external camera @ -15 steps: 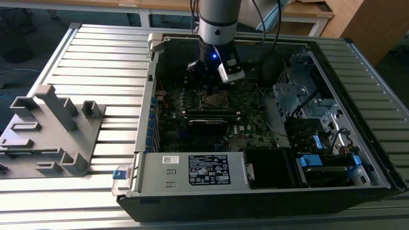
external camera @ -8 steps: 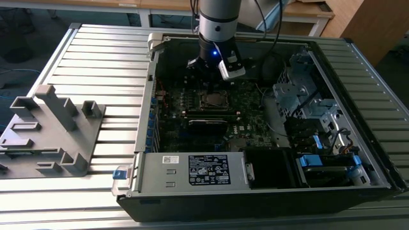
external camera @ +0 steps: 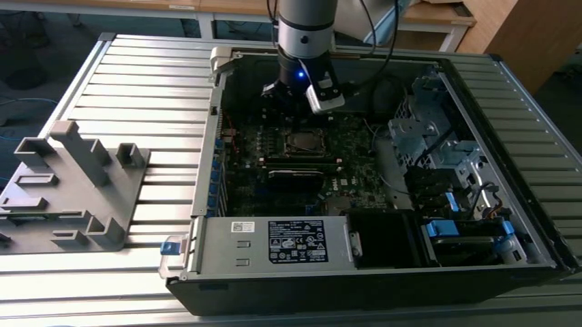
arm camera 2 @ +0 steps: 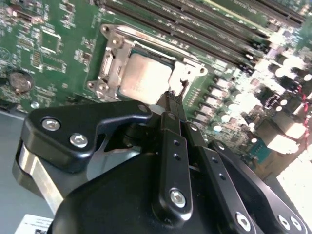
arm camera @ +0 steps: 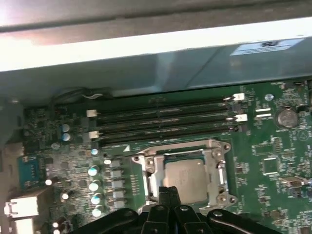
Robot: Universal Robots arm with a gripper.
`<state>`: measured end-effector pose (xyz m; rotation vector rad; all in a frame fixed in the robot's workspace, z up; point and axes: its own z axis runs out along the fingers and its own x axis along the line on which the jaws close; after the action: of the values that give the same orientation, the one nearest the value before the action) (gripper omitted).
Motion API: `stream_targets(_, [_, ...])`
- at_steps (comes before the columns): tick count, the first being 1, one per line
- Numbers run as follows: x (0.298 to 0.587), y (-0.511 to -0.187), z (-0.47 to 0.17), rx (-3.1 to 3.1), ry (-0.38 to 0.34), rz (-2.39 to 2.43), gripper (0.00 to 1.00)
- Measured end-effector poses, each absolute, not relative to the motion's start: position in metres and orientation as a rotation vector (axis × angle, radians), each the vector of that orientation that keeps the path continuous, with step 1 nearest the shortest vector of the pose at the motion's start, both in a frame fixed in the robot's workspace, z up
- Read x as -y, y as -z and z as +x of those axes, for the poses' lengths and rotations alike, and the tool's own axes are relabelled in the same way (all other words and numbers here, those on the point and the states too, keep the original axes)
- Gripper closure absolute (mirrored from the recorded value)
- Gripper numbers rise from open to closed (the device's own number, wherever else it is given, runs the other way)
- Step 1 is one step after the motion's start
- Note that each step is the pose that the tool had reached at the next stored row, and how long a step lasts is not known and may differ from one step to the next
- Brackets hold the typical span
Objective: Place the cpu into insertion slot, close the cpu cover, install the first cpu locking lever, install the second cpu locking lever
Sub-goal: 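Install the first cpu locking lever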
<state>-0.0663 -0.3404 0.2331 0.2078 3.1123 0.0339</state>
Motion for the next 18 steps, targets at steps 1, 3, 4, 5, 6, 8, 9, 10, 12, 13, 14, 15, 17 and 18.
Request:
stream_targets(1, [0.340, -0.233, -0.069, -3.112, -0.034, 0.208, 0.89])
stream_targets(3, [0.340, -0.233, -0.074, -3.110, -0.034, 0.207, 0.89])
stream_targets(4, [0.340, -0.233, -0.076, -3.110, -0.034, 0.208, 0.89])
stream_targets(5, [0.340, -0.233, -0.078, -3.110, -0.034, 0.208, 0.89])
stream_targets(6, [0.340, -0.233, -0.078, -3.109, -0.034, 0.208, 0.89])
stream_targets(8, [0.340, -0.233, -0.079, -3.109, -0.034, 0.207, 0.89])
stream_targets(9, [0.340, -0.233, -0.079, -3.109, -0.034, 0.207, 0.89])
stream_targets(10, [0.340, -0.233, -0.079, -3.109, -0.034, 0.207, 0.89])
stream_targets(12, [0.340, -0.233, -0.079, -3.109, -0.034, 0.207, 0.89])
stream_targets(13, [0.340, -0.233, -0.080, -3.109, -0.034, 0.207, 0.89])
stream_targets(14, [0.340, -0.233, -0.080, -3.109, -0.034, 0.208, 0.89])
stream_targets(15, [0.340, -0.233, -0.080, -3.109, -0.034, 0.207, 0.89])
stream_targets(17, [0.340, -0.233, -0.080, -3.109, -0.034, 0.207, 0.89])
stream_targets(18, [0.340, -0.233, -0.080, -3.109, -0.034, 0.207, 0.89])
